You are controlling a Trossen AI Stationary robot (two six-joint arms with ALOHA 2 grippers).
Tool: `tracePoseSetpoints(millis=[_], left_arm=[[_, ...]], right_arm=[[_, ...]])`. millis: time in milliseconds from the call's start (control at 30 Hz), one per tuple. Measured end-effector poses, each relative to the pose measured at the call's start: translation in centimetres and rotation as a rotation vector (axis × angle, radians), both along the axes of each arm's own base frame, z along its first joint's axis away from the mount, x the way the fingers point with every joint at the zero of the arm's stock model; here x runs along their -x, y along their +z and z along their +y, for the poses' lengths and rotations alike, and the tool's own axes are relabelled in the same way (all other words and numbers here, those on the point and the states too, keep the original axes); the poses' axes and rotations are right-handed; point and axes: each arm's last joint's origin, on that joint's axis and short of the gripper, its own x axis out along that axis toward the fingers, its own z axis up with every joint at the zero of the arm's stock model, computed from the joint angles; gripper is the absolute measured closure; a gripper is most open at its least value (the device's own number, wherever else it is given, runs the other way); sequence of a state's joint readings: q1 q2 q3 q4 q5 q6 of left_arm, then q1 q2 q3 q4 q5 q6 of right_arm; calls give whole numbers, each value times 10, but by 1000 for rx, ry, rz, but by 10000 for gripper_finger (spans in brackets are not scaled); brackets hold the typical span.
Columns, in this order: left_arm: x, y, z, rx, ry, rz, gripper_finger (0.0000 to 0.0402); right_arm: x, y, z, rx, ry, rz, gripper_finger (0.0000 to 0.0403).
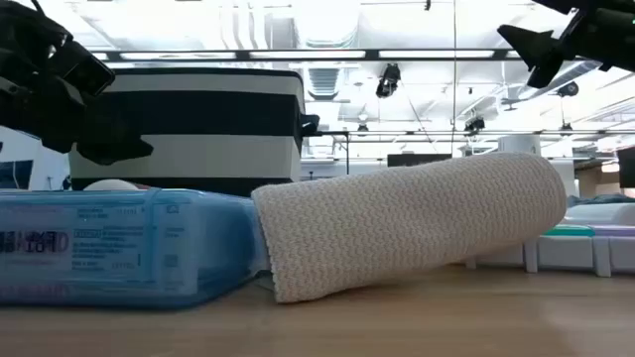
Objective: Pick & place medical supplies in basket/bin
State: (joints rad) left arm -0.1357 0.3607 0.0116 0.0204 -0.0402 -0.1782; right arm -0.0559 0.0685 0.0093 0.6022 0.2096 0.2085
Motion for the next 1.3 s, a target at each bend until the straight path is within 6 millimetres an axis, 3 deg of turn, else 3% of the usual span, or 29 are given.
tracePoseSetpoints(millis=[1300], left_arm=[[0,0,0,0,0,0,197]], right_arm=[[0,1,0,9,-11,-4,101]])
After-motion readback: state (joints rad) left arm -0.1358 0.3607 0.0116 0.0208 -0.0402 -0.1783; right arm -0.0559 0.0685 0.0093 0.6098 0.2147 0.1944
